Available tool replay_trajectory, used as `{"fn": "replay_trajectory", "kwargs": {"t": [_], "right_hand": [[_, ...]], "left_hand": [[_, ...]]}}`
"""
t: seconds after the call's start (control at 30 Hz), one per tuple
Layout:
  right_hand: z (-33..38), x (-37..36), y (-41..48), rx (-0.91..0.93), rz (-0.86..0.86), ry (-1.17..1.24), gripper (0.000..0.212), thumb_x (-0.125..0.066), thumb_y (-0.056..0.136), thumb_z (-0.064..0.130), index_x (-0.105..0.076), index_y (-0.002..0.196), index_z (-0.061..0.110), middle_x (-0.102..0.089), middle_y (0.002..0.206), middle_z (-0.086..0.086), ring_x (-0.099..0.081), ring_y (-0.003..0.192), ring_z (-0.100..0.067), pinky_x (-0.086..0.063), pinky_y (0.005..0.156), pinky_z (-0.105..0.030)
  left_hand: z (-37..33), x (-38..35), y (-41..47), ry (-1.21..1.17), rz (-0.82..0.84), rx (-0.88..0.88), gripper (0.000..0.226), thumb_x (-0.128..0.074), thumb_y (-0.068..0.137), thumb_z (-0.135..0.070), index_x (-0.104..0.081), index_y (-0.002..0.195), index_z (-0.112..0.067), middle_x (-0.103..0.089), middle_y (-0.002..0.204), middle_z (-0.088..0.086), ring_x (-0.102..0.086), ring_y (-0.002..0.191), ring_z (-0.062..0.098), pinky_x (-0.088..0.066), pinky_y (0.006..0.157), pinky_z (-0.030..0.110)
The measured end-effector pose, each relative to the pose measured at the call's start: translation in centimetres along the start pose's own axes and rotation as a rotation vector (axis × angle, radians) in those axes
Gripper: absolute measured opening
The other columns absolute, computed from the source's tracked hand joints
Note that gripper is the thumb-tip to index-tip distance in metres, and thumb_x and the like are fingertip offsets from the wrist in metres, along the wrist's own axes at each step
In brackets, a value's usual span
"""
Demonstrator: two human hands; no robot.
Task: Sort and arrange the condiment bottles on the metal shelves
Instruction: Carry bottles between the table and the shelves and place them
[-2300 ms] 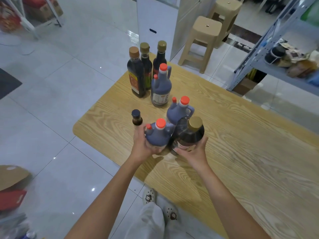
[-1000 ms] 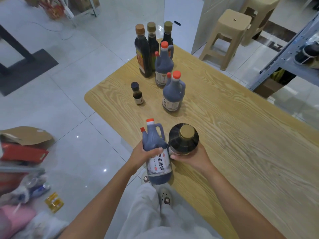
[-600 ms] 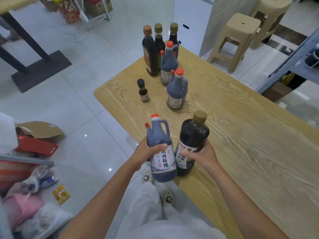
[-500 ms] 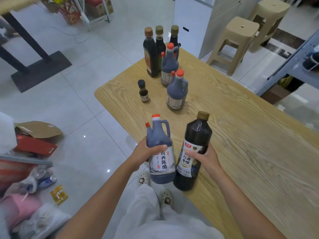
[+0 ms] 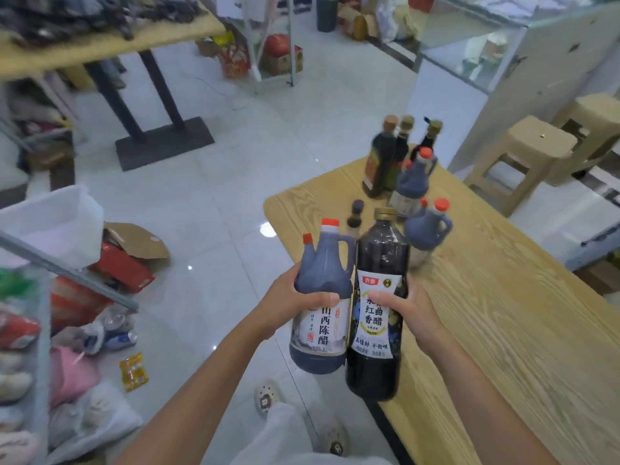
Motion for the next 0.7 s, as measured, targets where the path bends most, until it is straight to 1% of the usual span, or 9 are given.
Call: {"fn": "replay_trajectory", "kwargs": {"t": [0.07, 0.13, 0.23, 0.3, 0.33, 0.47, 0.57, 0.63, 0.7], "right_hand": [[2.9, -4.1, 1.7, 0.049, 0.073, -0.007, 0.061, -0.078, 0.046, 0.036, -0.064, 0.1, 0.013, -0.075, 0.088, -0.001, -0.072, 0.079, -0.018, -0.054, 0.061, -0.022], [5.8, -8.7, 3.1, 0.102, 0.156, -0.01, 0.063, -0.079, 0.047, 0.035, -0.062, 0.103, 0.012, -0.075, 0.088, 0.0, -0.072, 0.078, -0.018, -0.053, 0.06, -0.021], [10.2, -16.0, 4.8, 0.183, 0.288, -0.017, 0.067, -0.075, 0.045, 0.041, -0.061, 0.104, 0.012, -0.075, 0.09, -0.002, -0.072, 0.079, -0.02, -0.054, 0.061, -0.022], [12.9, -21.1, 5.7, 0.233, 0.391, -0.032, 0.069, -0.074, 0.048, 0.043, -0.061, 0.107, 0.009, -0.074, 0.094, -0.006, -0.072, 0.083, -0.024, -0.056, 0.065, -0.027], [14.3, -23.7, 6.0, 0.26, 0.445, -0.04, 0.069, -0.073, 0.049, 0.042, -0.061, 0.108, 0.008, -0.074, 0.095, -0.008, -0.071, 0.085, -0.026, -0.056, 0.067, -0.029], [19.6, -33.1, 6.8, 0.369, 0.62, -0.053, 0.068, -0.072, 0.049, 0.041, -0.061, 0.107, 0.008, -0.073, 0.095, -0.009, -0.071, 0.085, -0.026, -0.057, 0.068, -0.031], [23.3, -39.4, 7.0, 0.447, 0.744, -0.044, 0.069, -0.073, 0.048, 0.039, -0.061, 0.107, 0.005, -0.073, 0.094, -0.011, -0.071, 0.085, -0.029, -0.057, 0.068, -0.033], [25.8, -43.2, 7.0, 0.499, 0.824, -0.024, 0.07, -0.073, 0.047, 0.038, -0.061, 0.107, 0.003, -0.073, 0.093, -0.012, -0.071, 0.085, -0.031, -0.057, 0.067, -0.034], [28.2, -46.9, 7.0, 0.547, 0.906, 0.007, 0.067, -0.073, 0.046, 0.036, -0.062, 0.104, 0.005, -0.074, 0.091, -0.011, -0.071, 0.082, -0.029, -0.057, 0.064, -0.031]], "left_hand": [[-1.7, 4.4, -1.2, -0.026, -0.076, -0.045, 0.053, -0.081, 0.065, -0.031, -0.052, 0.11, -0.037, -0.071, 0.099, -0.009, -0.071, 0.086, 0.009, -0.057, 0.068, 0.024], [-3.4, 9.1, -2.8, -0.063, -0.17, -0.098, 0.054, -0.078, 0.062, -0.031, -0.053, 0.109, -0.035, -0.072, 0.097, -0.007, -0.071, 0.085, 0.012, -0.057, 0.067, 0.024], [-5.7, 16.5, -5.9, -0.133, -0.32, -0.179, 0.063, -0.079, 0.058, -0.033, -0.055, 0.116, -0.024, -0.073, 0.1, 0.001, -0.071, 0.089, 0.021, -0.058, 0.075, 0.034], [-7.1, 21.1, -8.3, -0.151, -0.409, -0.237, 0.073, -0.08, 0.053, -0.037, -0.055, 0.12, -0.02, -0.072, 0.103, 0.005, -0.07, 0.092, 0.025, -0.057, 0.08, 0.041], [-7.8, 23.2, -9.6, -0.154, -0.453, -0.264, 0.074, -0.08, 0.053, -0.038, -0.055, 0.12, -0.02, -0.072, 0.103, 0.005, -0.07, 0.092, 0.026, -0.057, 0.08, 0.042], [-10.4, 31.0, -15.2, -0.163, -0.646, -0.383, 0.06, -0.08, 0.056, -0.026, -0.059, 0.111, -0.019, -0.074, 0.097, 0.004, -0.071, 0.088, 0.023, -0.056, 0.069, 0.03], [-12.0, 35.9, -19.0, -0.161, -0.787, -0.455, 0.066, -0.081, 0.054, -0.028, -0.059, 0.115, -0.015, -0.072, 0.103, 0.011, -0.069, 0.094, 0.03, -0.057, 0.077, 0.041], [-13.0, 38.9, -21.4, -0.134, -0.892, -0.49, 0.07, -0.081, 0.053, -0.031, -0.058, 0.117, -0.016, -0.072, 0.104, 0.01, -0.069, 0.096, 0.03, -0.056, 0.079, 0.041], [-14.2, 41.5, -23.3, -0.11, -0.978, -0.525, 0.071, -0.081, 0.052, -0.03, -0.058, 0.118, -0.015, -0.072, 0.104, 0.009, -0.069, 0.096, 0.028, -0.055, 0.075, 0.038]]}}
Point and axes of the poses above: each hand's wrist, its own y-axis towards the middle knuckle, its own x-axis out of the back of the hand, z = x × y, the point moved 10 cm from there along y, towards the middle knuckle
